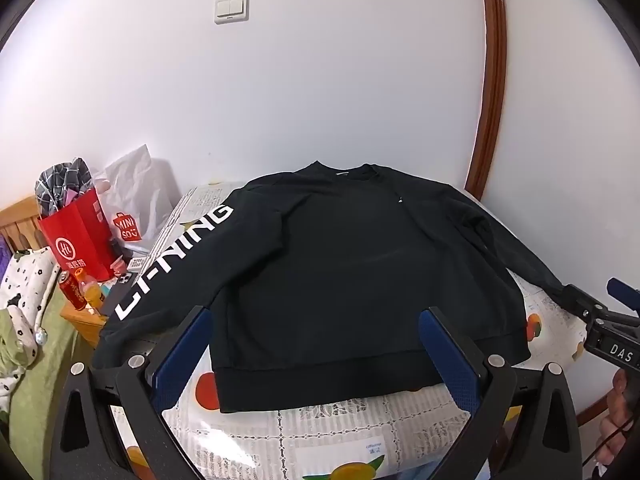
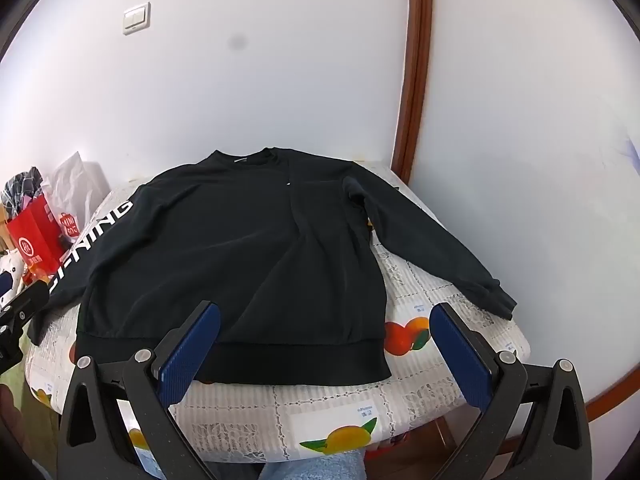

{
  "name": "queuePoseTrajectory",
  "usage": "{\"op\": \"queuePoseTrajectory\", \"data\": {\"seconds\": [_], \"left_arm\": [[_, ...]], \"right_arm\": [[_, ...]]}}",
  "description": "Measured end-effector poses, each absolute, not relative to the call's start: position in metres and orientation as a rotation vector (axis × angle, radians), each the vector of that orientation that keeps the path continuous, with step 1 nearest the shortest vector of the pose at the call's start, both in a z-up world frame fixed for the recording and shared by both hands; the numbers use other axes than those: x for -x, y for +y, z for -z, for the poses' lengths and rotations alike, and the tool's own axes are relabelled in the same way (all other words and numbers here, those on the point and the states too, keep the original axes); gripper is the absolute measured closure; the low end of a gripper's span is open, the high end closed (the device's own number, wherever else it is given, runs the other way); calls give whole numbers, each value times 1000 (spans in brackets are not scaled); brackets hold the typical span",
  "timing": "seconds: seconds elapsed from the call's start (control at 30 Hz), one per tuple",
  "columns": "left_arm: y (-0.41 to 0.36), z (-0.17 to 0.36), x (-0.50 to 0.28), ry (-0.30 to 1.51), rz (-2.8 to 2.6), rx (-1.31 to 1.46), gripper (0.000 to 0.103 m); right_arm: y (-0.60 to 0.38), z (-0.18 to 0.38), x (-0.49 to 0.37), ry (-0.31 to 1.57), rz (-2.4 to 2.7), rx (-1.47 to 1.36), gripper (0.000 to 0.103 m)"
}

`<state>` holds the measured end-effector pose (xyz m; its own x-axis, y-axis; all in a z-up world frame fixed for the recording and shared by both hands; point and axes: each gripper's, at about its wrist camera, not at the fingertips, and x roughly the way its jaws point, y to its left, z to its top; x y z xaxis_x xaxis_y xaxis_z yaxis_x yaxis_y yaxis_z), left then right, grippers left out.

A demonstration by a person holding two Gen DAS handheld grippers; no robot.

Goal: Fold small clothes

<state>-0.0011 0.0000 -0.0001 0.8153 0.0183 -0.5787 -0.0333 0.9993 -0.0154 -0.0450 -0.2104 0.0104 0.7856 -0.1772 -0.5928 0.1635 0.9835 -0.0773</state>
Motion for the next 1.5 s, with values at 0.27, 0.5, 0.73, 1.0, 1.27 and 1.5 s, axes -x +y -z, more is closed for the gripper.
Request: {"op": "queuePoseTrajectory", "data": {"seconds": [0.27, 0.5, 0.73, 1.0, 1.27, 1.5], "left_arm": [[-4, -3, -4, 635, -31, 15, 0], [-1, -4, 2, 617, -27, 20, 0], [-2, -4, 2, 614, -22, 22, 0], [-4, -4, 2, 612, -21, 20, 0], [-4, -6, 3, 610, -20, 23, 0], [-4, -10, 5, 605, -25, 29, 0]], "right_arm": [[-216, -12, 47, 637, 186, 6, 0], [-214, -14, 49, 634, 186, 8, 0], [-215, -15, 49, 633, 180, 9, 0], [-213, -14, 50, 630, 180, 11, 0], [-214, -15, 50, 630, 176, 9, 0], [-212, -16, 51, 630, 177, 9, 0]]}}
